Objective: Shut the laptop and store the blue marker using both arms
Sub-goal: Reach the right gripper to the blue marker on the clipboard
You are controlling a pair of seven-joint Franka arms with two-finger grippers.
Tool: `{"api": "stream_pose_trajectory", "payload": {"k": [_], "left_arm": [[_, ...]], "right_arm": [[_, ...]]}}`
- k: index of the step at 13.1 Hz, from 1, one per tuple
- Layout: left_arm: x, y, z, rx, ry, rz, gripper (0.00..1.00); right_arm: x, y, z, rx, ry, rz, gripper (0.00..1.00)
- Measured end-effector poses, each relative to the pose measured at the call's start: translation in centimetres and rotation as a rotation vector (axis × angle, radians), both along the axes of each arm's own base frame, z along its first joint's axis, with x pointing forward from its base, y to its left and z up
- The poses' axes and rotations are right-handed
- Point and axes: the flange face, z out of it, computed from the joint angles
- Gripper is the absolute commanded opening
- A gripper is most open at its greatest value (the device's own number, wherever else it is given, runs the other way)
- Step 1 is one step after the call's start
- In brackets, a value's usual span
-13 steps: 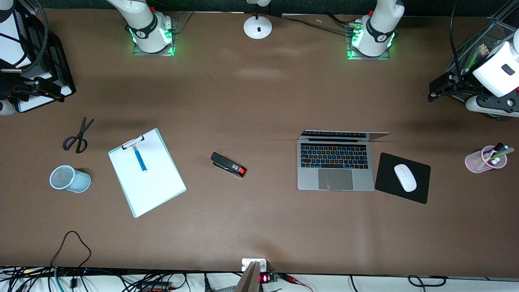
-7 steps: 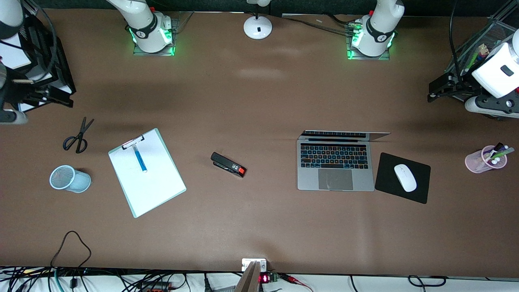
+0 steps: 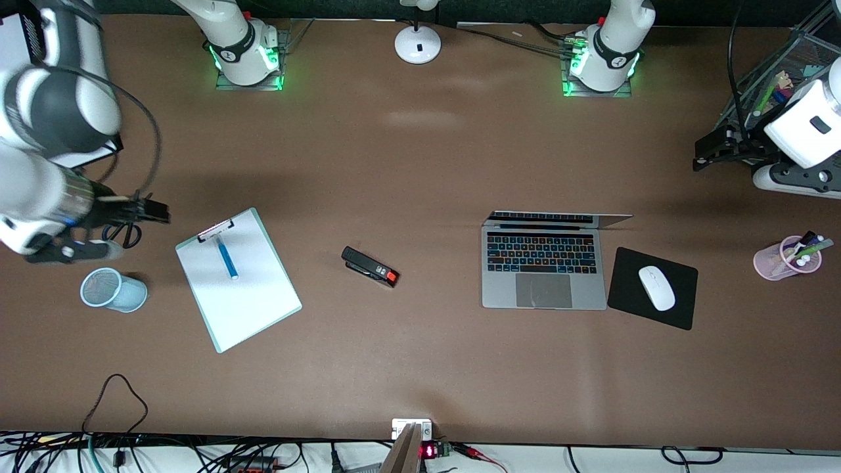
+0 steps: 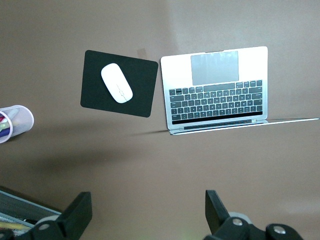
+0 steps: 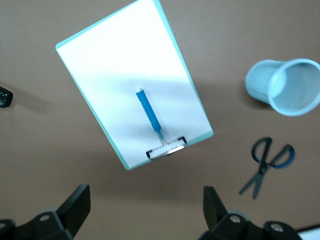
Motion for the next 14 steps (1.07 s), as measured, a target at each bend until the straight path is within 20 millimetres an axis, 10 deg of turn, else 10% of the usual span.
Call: {"api": "stream_pose_trajectory", "payload": {"k": [14], "left_arm": [[1.0,-3.2,-9.1,0.008,0.291,-0.058,1.00]], "right_arm": [[3.2,1.8,-17.5,0.003,-0.034,0.266,1.00]]}}
